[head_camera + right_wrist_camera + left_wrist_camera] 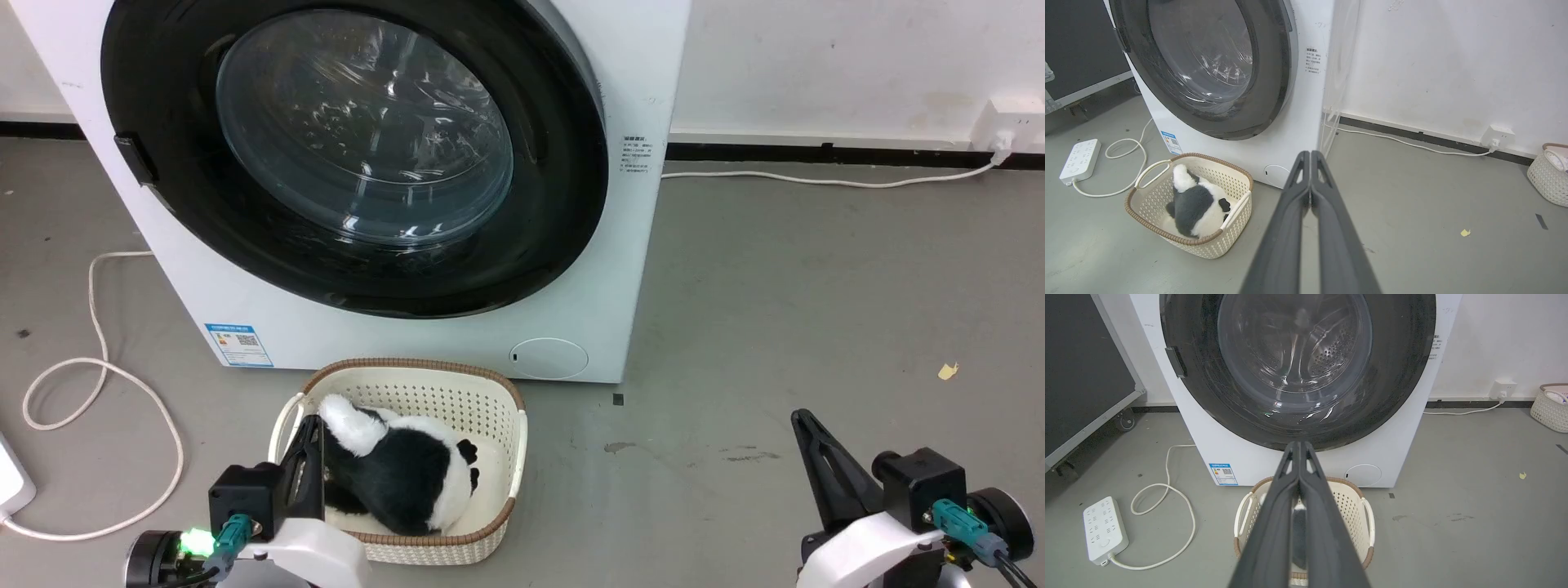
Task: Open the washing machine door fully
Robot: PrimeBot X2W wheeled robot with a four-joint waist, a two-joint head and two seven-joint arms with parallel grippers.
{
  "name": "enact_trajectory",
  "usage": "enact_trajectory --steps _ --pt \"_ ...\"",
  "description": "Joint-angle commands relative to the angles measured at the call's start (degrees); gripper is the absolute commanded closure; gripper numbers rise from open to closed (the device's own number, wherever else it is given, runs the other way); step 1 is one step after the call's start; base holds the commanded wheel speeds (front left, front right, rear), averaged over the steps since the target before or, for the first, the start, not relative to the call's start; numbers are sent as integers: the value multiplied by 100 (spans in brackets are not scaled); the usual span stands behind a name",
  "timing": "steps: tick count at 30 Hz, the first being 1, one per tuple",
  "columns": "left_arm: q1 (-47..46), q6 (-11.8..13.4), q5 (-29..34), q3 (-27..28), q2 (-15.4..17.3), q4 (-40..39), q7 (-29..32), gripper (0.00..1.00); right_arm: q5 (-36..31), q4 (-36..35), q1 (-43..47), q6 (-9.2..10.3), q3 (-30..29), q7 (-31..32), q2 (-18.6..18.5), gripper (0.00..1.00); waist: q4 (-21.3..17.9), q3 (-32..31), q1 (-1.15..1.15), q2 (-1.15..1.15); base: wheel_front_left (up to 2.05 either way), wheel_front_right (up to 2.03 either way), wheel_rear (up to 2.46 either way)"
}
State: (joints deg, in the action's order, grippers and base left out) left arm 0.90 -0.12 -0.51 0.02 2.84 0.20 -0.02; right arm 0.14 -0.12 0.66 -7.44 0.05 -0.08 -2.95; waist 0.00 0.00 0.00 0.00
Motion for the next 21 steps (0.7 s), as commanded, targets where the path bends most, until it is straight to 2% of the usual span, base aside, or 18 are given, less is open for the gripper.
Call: enact_trajectory --steps 1,14,15,21 --pt "-90 12 51 -2 4 -20 2 100 -14 12 -66 -5 -5 8 7 100 0 0 0 0 0 0 0" --pt "-90 12 51 -2 4 -20 2 100 -14 12 -66 -5 -5 8 7 100 0 0 0 0 0 0 0" --pt "1 -1 -4 -1 0 1 -1 0 1 0 1 0 -1 -2 0 0 0 0 0 0 0 0 0" --pt "3 11 -14 -18 0 8 -38 0 36 2 5 0 8 -39 0 0 -1 3 0 0 0 0 0"
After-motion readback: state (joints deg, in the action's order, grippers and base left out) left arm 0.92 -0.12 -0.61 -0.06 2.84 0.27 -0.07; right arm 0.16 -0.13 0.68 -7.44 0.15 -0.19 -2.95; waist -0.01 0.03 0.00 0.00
